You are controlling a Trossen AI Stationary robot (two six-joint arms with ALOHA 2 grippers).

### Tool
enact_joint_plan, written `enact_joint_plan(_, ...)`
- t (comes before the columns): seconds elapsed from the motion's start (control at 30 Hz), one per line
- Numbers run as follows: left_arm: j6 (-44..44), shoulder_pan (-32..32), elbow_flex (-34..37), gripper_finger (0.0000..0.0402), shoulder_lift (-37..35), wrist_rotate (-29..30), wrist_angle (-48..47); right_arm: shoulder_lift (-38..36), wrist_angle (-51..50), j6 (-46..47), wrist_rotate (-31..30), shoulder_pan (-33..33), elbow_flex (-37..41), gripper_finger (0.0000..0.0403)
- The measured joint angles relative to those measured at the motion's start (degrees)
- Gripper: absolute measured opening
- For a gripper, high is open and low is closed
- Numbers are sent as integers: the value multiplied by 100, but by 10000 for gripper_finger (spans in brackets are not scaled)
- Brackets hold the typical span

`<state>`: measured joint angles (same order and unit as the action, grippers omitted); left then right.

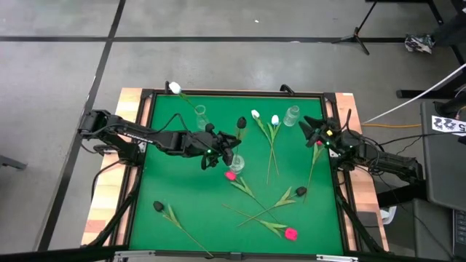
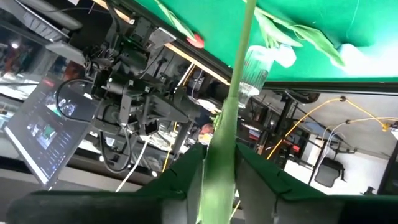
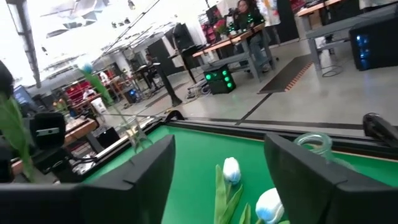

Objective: Sort flowers into vase by color
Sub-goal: Put the top left black tulip into the bottom transparent vase, then put the right black tulip into the bottom transparent vase

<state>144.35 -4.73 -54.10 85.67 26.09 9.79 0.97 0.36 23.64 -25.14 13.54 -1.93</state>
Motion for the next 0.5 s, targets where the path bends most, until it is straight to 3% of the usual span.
enact_joint_plan(0.17, -4, -22, -1, 122, 0, 7, 23, 2, 0, -1, 99, -2, 0, 285)
enact_joint_plan(0.33, -33, -56, -3, 144, 0, 73, 137, 2, 0, 2, 100, -2, 0, 288)
enact_joint_plan(0.5, -430, -50, -5, 152, 0, 573, 1069, 2, 116, 3, 85, -1, 10, 288)
